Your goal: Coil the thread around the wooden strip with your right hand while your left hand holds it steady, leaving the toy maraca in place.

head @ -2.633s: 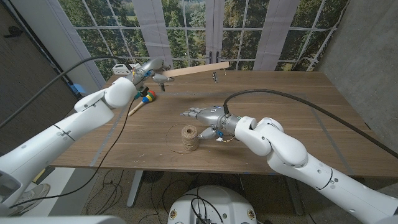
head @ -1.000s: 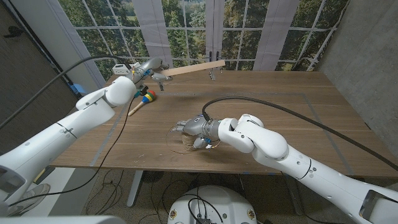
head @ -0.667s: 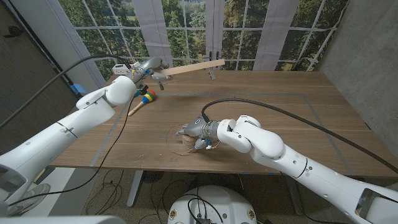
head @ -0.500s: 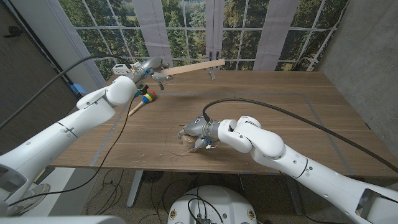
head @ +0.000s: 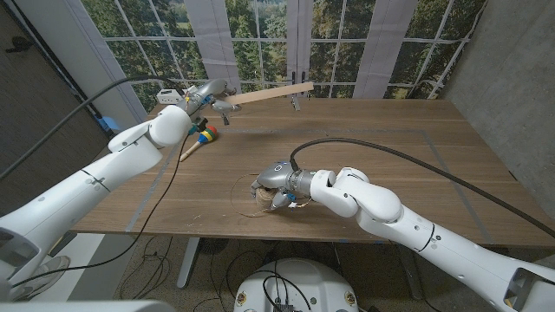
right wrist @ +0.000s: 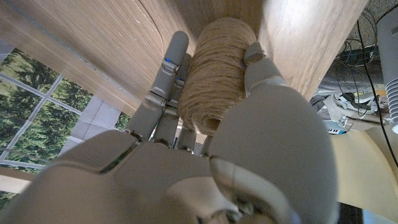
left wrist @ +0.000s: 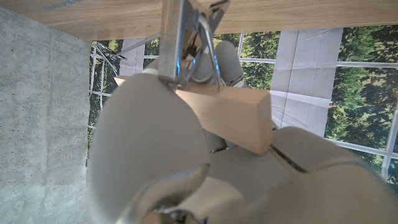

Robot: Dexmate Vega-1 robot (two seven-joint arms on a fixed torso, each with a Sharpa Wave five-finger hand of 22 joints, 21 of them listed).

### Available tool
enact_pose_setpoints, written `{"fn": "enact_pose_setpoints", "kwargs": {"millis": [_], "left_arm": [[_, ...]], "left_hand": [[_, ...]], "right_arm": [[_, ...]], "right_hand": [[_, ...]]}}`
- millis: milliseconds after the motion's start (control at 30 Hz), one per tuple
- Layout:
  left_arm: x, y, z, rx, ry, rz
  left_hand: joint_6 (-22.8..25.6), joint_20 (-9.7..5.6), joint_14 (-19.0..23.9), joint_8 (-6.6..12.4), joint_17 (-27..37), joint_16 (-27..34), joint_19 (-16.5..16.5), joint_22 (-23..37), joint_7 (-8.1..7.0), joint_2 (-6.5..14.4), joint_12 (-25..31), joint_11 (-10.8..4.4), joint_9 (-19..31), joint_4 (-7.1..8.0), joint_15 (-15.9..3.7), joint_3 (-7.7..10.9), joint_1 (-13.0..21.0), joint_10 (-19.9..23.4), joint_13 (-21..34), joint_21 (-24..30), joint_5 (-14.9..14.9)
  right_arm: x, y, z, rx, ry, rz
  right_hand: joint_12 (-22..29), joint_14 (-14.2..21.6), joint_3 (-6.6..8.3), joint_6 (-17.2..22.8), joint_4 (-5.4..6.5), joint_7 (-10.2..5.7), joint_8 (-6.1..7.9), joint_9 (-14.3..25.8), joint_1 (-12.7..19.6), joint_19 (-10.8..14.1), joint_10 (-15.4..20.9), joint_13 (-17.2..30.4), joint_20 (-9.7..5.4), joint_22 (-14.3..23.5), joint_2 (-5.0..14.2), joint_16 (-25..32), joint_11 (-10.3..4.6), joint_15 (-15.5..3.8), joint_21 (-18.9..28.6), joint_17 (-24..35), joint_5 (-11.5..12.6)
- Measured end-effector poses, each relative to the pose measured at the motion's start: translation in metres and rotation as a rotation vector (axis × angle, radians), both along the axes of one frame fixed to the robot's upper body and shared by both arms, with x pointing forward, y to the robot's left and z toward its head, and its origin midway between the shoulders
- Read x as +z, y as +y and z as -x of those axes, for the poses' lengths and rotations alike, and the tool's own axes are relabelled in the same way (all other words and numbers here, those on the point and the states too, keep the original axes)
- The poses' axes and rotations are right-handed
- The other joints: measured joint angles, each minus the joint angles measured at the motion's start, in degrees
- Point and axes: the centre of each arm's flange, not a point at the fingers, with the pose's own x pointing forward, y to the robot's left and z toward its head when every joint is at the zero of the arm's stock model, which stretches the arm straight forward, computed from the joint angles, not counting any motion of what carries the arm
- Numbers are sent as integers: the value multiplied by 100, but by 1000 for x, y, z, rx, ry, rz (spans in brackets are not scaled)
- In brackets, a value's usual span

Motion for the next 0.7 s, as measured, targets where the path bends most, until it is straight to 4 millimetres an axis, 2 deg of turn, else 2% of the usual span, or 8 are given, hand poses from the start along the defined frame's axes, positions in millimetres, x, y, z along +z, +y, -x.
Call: {"fn": "enact_pose_setpoints", "kwargs": {"millis": [367,700], "left_arm": [[4,-5,1,-5,-2,-13],[7,-9,4,-4,-8,-43]], "left_hand": [[0,31,18,-40,4,-5,-30,-26,0,17,-38,0,26,-1,-18,31,-26,1,24,43,0],[51,33,18,-88,23,-7,-75,-53,-52,6,-84,-21,26,-1,-19,31,-36,21,0,63,0]], "right_arm": [[11,-16,-4,16,-14,-139],[29,-48,-8,-22,-29,-280]], "right_hand": [[52,54,57,101,-57,61,-29,3,84,8,0,0,9,47,-84,-170,1,30,156,39,-31],[52,84,57,102,-57,63,-39,3,91,-24,1,0,42,47,-91,-255,0,38,284,39,-48]]}}
